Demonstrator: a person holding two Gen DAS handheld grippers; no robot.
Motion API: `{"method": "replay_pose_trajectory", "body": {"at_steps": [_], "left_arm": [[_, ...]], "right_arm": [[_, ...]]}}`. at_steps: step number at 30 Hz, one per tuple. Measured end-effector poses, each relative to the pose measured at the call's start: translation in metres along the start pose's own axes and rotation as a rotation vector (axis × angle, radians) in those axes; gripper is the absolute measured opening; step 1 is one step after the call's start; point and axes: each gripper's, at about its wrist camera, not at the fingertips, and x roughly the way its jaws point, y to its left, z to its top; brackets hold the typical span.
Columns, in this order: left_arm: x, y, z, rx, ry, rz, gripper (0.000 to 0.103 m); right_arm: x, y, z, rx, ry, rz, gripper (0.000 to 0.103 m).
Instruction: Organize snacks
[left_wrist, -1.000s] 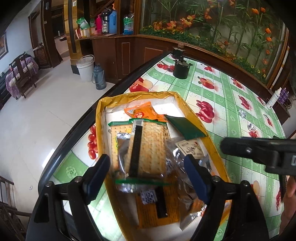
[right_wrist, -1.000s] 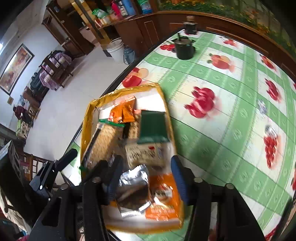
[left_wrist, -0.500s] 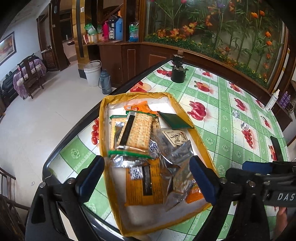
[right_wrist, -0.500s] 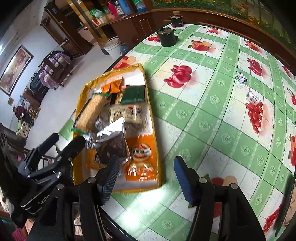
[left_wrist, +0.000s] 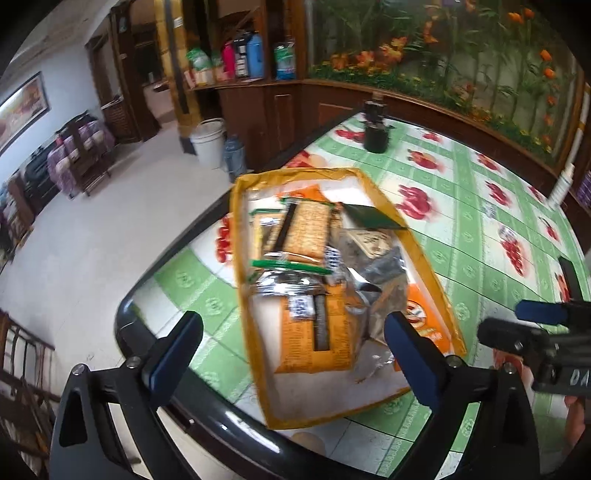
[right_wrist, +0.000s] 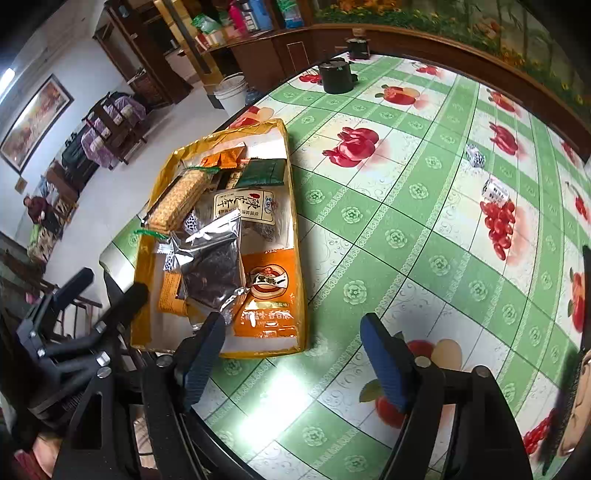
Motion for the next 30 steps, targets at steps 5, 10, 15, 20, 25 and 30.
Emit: {"method": "replay_pose_trajectory", "body": {"at_steps": [5,10,15,20,25,30], "left_arm": [[0.002,0.016,0.004,-0.074,0.074,0.031,0.099],[0.000,0.025,0.000,-0.104,0.086,0.057,0.099],[-0.007,0.026,0.001,-0.095,0.078,0.049,0.099],[-0.018,0.028,0.002,-0.076,0.056,0.039,0.099],[-0.023,0.034,0.000,-0.085,0.045,0.083,0.099],[-0.021,0.038,-0.004,-0.073,0.055,0.163,0.099]], "right_arm": [[-0.005,0.011,-0.004,-0.072,-0.023,-0.010,0.083],[-0.008,0.024,-0.009,-0.152,-0.052,-0.026,0.085],[-0.006,0.032,-0.012,-0.198,-0.043,-0.061,0.088],[-0.008,0.035,-0.014,-0.225,-0.068,-0.072,0.095],[-0.014,0.039,-0.014,-0.247,-0.114,-0.089,0.102],[-0.015,0.043,-0.015,-0.252,-0.130,-0.062,0.102]]}}
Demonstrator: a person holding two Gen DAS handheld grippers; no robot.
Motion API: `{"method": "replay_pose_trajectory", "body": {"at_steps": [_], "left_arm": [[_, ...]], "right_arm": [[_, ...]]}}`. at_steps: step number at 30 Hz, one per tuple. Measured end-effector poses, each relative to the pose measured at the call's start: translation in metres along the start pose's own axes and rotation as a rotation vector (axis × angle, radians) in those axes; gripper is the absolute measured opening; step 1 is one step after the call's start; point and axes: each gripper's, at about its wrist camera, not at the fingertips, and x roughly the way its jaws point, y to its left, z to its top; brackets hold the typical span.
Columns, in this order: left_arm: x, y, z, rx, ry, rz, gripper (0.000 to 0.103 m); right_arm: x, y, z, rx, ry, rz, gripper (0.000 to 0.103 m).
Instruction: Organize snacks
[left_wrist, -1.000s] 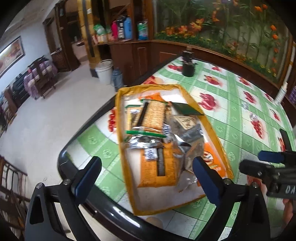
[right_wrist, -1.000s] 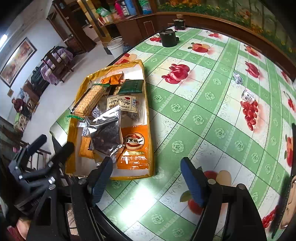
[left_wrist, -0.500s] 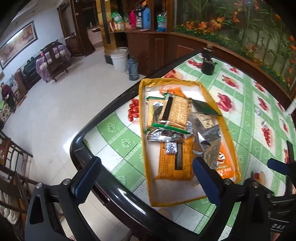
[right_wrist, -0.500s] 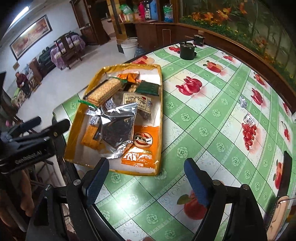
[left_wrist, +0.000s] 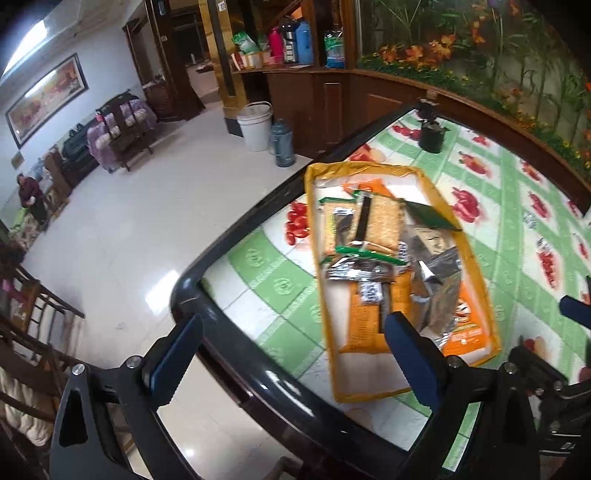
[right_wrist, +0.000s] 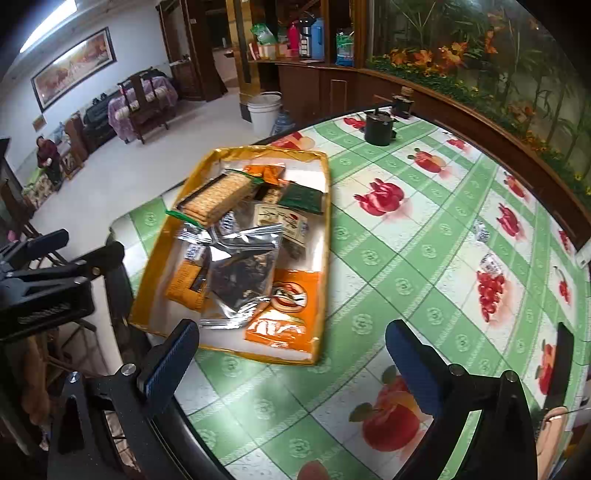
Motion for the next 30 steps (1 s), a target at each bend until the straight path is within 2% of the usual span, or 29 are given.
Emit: {"method": "replay_pose_trajectory", "body": {"at_steps": [3,7,15,30], "left_arm": [[-0.0018,-0.0001,-0.0018,0.014,-0.013,0.046,0.099],[-0.0031,0.0006,-0.0024,0.018,-0.015,0.047,0.099],[-0.0044,0.0020,-0.0031,0.024,-0.013,0.106,0.099],[-0.0060,0.0000,-0.0042,0.042,-0.020,0.136,0.099]], "right_arm": [[-0.0013,0.0005,-0.0001,0.005,-0.017,0.015,0.102],[-0.0013,0.0027,-0.0009,0.003,-0.018,0.024,0.102],[-0.0025,0.0074,-0.0034,-0.012,-0.026,0.040,0.102],[-0.0011,0.0098,-0.0050,-0.011,-0.021,0.065,0.102]]}}
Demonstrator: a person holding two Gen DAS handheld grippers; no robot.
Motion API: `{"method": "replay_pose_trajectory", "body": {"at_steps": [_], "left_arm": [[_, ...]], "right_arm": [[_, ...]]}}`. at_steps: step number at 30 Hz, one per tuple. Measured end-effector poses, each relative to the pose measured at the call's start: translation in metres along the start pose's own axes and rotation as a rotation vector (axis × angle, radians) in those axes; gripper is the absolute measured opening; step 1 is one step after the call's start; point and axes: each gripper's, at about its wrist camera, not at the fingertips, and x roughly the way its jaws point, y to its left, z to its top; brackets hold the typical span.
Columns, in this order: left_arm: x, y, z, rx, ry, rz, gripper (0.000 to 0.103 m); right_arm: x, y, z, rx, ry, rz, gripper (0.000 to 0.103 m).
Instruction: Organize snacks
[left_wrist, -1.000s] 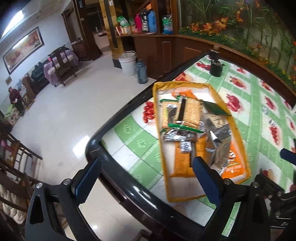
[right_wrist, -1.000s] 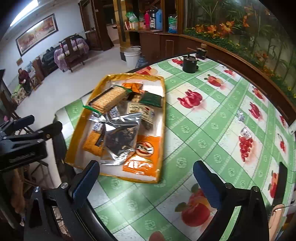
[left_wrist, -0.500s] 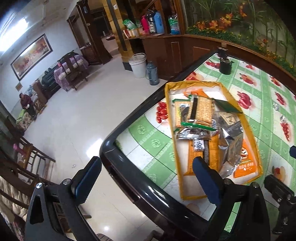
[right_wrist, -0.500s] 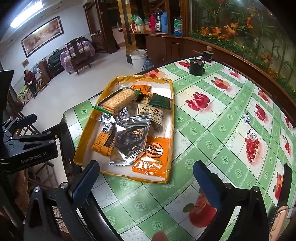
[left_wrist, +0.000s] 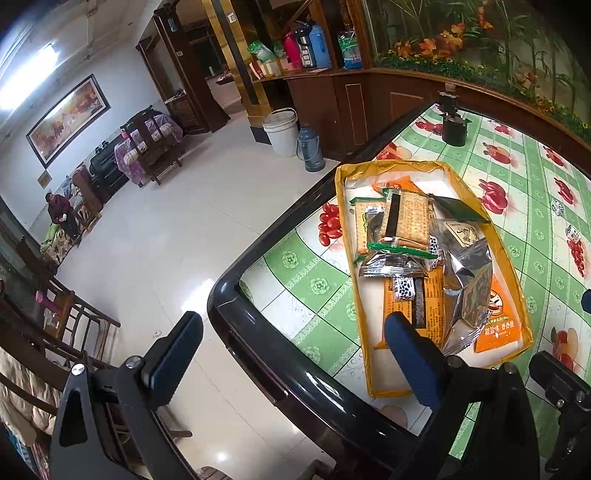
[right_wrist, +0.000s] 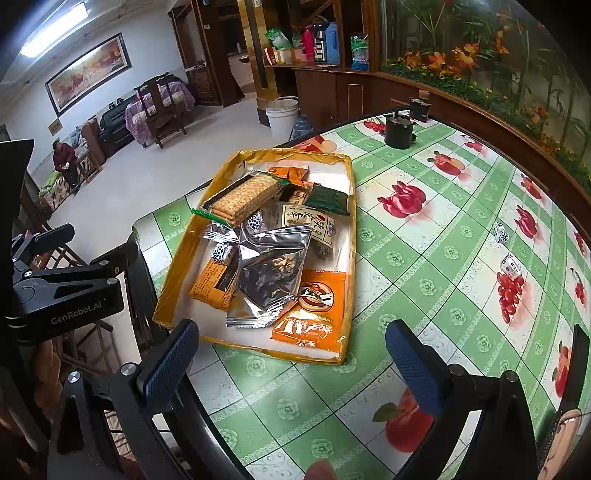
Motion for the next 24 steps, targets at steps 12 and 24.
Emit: {"method": "replay_pose_trajectory", "body": {"at_steps": [12,24], "left_arm": [[-0.0005,0.0007,0.0009,-0.001,-0.005,0.006,0.099],[-0.0047,0.0013,0.0070,0.013,-0.019,0.000,0.099]], "right_arm": [[0.0008,0.0016,-0.0003,-0.003,0.002,0.003,0.102],[0.0024,-0.0003,-0.0027,0.007,0.009,0.007,0.102]]}}
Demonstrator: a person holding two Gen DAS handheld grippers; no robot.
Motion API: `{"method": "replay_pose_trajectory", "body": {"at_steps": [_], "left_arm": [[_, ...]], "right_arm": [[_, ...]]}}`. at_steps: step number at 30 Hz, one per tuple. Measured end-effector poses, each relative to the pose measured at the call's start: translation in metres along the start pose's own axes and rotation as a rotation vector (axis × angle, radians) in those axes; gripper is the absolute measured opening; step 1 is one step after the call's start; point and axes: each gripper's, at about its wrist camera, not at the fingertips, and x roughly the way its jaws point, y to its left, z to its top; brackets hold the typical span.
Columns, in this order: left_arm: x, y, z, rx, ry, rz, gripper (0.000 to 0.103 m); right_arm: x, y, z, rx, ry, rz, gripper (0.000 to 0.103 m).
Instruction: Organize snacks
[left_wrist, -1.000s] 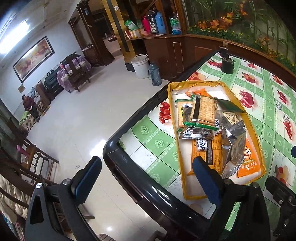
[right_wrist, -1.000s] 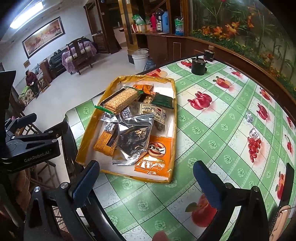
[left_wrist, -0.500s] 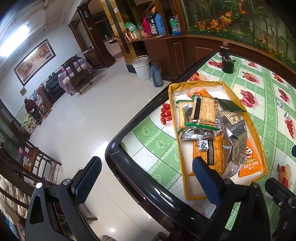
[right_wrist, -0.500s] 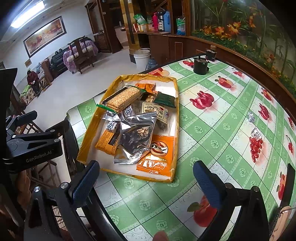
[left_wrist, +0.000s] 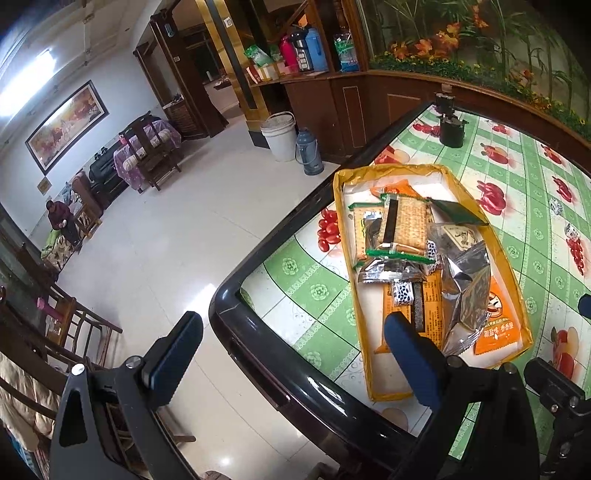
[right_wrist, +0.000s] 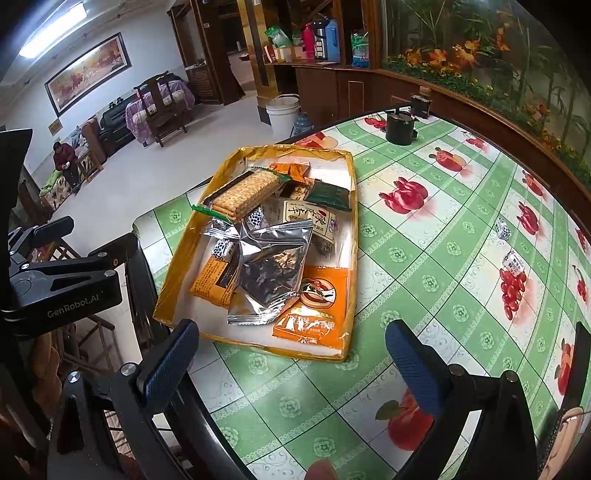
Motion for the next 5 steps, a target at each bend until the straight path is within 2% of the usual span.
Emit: {"method": "replay_pose_trajectory", "body": {"at_steps": [5], "left_arm": [[-0.0022,-0.0021,0.0006,0.010,-0.004,-0.019,0.099]], "right_arm": [[0.0004,-0.0055,-0.0024,0.023,0.007,-0.001,0.102]]}}
